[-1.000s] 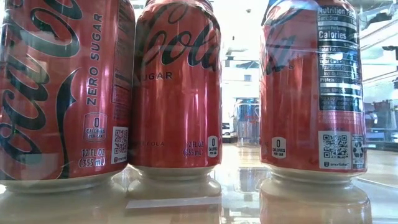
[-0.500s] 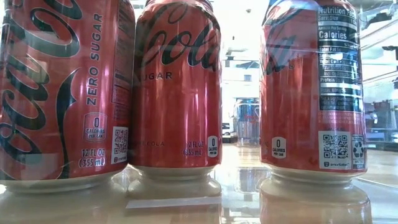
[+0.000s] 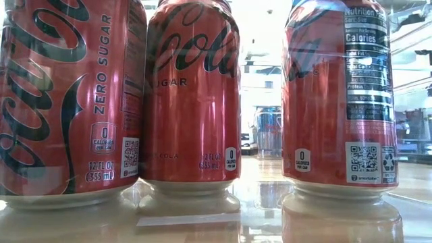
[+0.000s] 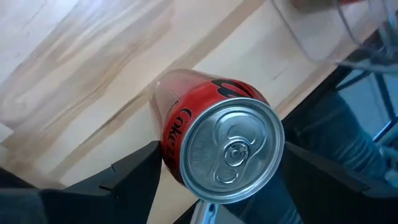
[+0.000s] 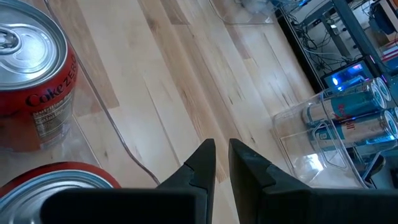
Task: Sort soda cans
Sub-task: Put the red and black soda can into the bottom transparent bin
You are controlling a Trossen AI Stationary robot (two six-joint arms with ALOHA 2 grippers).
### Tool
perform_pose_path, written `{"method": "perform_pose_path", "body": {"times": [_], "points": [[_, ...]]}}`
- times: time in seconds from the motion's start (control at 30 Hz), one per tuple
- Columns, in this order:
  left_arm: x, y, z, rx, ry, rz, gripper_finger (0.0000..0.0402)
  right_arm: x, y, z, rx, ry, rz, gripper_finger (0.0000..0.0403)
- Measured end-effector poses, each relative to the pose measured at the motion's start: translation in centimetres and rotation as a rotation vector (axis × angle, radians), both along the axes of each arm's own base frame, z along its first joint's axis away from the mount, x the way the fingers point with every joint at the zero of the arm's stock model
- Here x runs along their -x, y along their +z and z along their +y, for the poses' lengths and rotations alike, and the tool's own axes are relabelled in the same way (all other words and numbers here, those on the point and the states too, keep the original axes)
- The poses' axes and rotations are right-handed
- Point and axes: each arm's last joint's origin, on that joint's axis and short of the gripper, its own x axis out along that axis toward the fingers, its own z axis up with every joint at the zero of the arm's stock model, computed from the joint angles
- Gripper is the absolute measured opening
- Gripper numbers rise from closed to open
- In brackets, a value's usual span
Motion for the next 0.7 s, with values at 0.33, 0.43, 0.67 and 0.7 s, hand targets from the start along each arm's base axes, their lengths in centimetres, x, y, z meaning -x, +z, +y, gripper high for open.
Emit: {"method": "perform_pose_path", "body": {"times": [0.33,0.43,0.67,0.7], "points": [[-0.31,-0.09,0.17,-0.015,-0.007,-0.013,0.0303,-0.02,-0.01,-0.04,-0.003,-0.002,0.002,0.0064],[-0.43,-0.10,0.26,-0.014,-0.013,-0.007,0.0303,-0.02,-0.01,-0.03,-0.004,-0.002,0.004,0.0064],[-0.43,-0.21,0.39,-0.017,-0.024,0.016,0.0313,-0.01,-0.01,-0.04,-0.004,-0.002,0.004,0.0064],[-0.42,-0.23,0.40,-0.017,-0.025,0.019,0.0319,-0.01,-0.01,-0.04,-0.004,-0.002,0.004,0.0064]]}}
